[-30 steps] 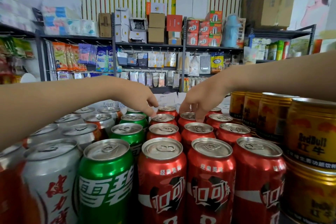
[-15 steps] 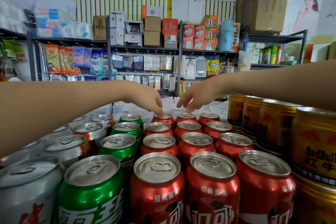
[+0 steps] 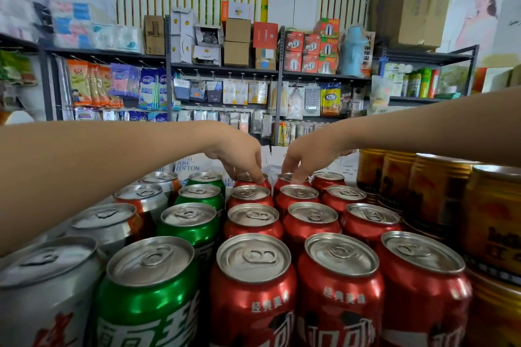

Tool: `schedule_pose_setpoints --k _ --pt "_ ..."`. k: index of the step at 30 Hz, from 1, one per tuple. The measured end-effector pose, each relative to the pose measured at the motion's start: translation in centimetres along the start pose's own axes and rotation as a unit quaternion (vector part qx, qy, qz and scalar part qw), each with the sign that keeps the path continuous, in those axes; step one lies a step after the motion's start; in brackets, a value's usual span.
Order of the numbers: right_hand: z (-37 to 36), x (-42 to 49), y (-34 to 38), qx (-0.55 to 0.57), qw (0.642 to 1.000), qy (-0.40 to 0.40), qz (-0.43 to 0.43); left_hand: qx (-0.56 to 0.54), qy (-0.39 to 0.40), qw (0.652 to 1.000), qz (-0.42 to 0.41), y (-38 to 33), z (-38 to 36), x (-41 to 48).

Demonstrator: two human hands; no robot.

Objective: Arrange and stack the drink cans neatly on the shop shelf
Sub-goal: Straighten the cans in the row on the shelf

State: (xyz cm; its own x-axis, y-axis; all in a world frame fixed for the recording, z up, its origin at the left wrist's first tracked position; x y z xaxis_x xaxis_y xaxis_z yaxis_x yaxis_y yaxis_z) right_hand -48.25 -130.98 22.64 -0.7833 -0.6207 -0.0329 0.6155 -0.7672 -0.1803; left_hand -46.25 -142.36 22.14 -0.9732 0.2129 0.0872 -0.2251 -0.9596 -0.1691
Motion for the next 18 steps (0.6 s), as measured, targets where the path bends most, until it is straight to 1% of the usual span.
schedule_pose_setpoints --k 4,7,11,13,16,18 --pt "0.2 -0.7 -0.6 0.014 0.999 0.013 -0.037 -0.019 -0.001 1.0 0.008 0.1 0.1 -0.5" --pt "0.2 -1.2 -1.8 -0.055 0.996 0.018 -0.062 -0.004 0.001 1.0 0.015 0.2 0.0 -1.2" --pt "-0.6 -1.6 -3.3 -0.193 0.977 0.064 -0.059 0.021 0.0 1.0 0.009 -0.5 0.4 -2.3" --pt "-0.7 -1.8 -3.4 -0.21 0.973 0.075 -0.06 0.02 -0.002 1.0 -0.004 -1.4 0.7 -2.8" --pt "-0.9 -2.3 -3.1 -0.205 0.974 0.064 -0.065 0.032 0.008 0.999 -0.019 -2.5 0.7 -3.4" --pt "-1.3 -2.1 -2.9 -0.219 0.972 0.068 -0.046 0.04 0.017 0.999 -0.025 -3.1 0.6 -3.8"
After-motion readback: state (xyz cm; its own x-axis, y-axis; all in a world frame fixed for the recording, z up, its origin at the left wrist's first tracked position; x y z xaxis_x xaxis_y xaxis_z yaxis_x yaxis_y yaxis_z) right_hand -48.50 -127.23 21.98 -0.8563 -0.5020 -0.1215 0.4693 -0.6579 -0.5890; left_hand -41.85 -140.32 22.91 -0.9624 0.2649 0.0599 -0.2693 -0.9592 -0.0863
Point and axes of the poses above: each hand's wrist, its own x-axis towards the middle knuckle, its own z-axis out of the back of the hand, y = z × x, the point moved 5 cm from there along x, towards the middle knuckle, and after that the axes turned 12 degrees about -y, right-handed, at the moved point
